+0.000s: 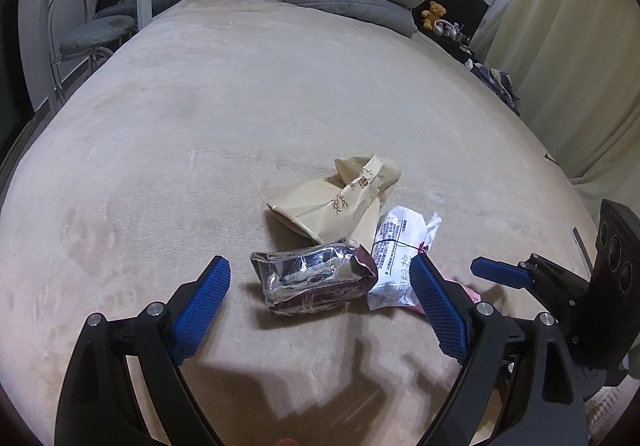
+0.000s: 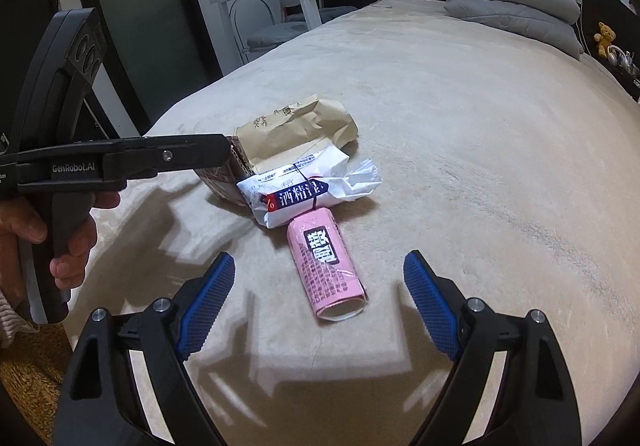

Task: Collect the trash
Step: 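Grasp the silver chocolate wrapper with the left tool while the right tool grasps the pink box, then carry the silver wrapper and pink box down over the trash bin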

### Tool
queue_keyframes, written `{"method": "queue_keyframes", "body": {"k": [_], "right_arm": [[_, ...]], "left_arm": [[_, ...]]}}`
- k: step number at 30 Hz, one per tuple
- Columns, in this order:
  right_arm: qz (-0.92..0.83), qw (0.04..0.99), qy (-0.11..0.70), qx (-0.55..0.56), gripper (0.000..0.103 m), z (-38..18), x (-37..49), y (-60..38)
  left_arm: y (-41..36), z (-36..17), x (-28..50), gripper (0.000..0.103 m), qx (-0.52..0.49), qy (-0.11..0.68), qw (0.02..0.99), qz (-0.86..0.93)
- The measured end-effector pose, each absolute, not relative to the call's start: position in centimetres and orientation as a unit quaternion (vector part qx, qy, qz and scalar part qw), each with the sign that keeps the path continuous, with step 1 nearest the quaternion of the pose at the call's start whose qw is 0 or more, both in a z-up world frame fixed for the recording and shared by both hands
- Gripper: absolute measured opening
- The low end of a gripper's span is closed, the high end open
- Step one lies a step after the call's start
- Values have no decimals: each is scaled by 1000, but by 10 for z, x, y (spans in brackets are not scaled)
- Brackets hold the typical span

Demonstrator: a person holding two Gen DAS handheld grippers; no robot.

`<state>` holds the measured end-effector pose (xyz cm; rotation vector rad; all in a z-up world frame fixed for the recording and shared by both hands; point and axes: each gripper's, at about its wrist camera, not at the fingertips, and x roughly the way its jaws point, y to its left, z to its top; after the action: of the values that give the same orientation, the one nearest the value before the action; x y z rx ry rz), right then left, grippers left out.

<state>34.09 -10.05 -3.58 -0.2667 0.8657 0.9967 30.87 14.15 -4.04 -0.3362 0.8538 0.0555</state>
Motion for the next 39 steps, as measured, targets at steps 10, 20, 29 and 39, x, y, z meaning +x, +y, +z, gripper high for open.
{"method": "queue_keyframes", "body": {"k": [10, 20, 29, 39], "right_arm": [[461, 775, 407, -144, 76, -46, 346, -84], [452, 777, 410, -154, 39, -46, 344, -82], [431, 787, 421, -132, 38, -40, 338, -104], [420, 801, 416, -95, 38, -23, 318, -130]], "left_arm": [[145, -54, 319, 88, -173, 429, 886, 39], [140, -50, 313, 62, -156, 423, 891, 40], [142, -33, 288, 62, -163, 404, 899, 45], [127, -9, 244, 62, -166, 375, 911, 37]]}}
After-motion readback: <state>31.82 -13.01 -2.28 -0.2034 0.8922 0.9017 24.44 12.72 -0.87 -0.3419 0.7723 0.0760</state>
